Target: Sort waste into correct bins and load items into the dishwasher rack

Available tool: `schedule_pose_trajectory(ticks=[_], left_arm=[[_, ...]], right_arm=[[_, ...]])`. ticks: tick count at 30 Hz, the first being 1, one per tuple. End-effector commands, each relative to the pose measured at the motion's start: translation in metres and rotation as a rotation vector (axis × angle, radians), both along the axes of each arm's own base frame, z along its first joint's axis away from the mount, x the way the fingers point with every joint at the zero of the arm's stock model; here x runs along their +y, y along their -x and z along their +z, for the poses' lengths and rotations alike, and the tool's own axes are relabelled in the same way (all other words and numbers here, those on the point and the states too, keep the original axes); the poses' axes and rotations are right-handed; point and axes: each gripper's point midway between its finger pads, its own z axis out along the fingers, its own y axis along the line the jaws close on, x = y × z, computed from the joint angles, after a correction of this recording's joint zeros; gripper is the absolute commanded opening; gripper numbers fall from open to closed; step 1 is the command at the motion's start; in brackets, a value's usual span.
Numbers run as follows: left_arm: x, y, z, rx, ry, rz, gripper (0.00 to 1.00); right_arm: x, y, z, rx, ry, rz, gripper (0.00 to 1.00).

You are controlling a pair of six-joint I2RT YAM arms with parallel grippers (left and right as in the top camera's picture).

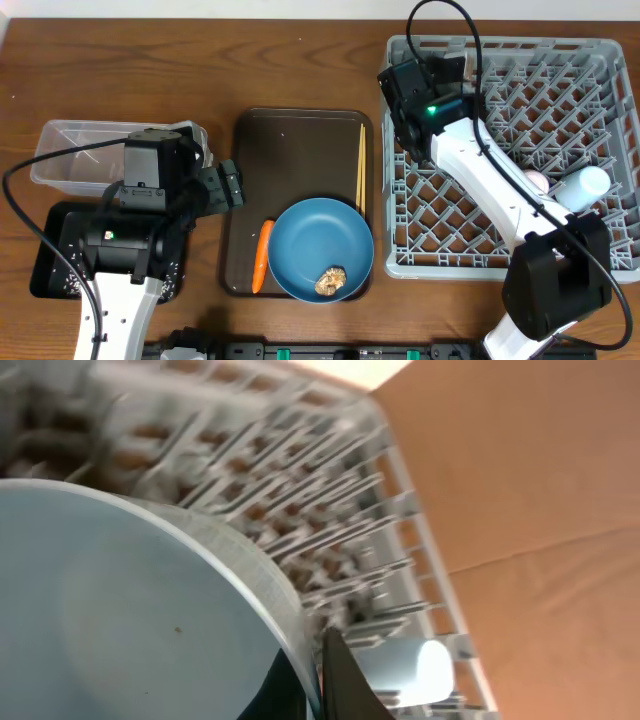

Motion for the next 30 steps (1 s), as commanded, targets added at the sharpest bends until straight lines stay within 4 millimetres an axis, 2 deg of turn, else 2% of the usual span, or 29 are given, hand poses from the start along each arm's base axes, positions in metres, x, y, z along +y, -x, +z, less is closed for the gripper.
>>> schedule_pose_trajectory(ticks=[1, 5, 10, 17, 26, 30], left_arm=[[0.003, -0.002, 0.001, 0.001, -0.006, 0.011, 0.88], [0.003, -0.003, -0.002, 0.015, -0.007, 0.011, 0.88], [0.003, -0.002, -0.004, 0.025, -0.008, 0.011, 0.89], [0.003, -0.004, -0.006, 0.033, -0.009, 0.011, 0.89], [0.002, -0.006, -0.014, 0.062, -0.011, 0.011, 0.89], [0.002, -0.008, -0.019, 0.081, -0.013, 0.011, 0.89]], right_arm=[[-0.02, 0.002, 0.035, -0.079, 0.179, -0.077, 0.01], [-0.028, 0.0, 0.034, -0.055, 0.187, -0.081, 0.01], [-0.029, -0.004, 0.017, 0.024, 0.187, -0.058, 0.01], [-0.015, -0.006, 0.01, 0.114, 0.275, 0.002, 0.01], [-0.001, -0.014, -0.02, 0.271, 0.369, 0.077, 0.01], [0.009, -0.014, -0.023, 0.287, 0.41, 0.098, 0.01]])
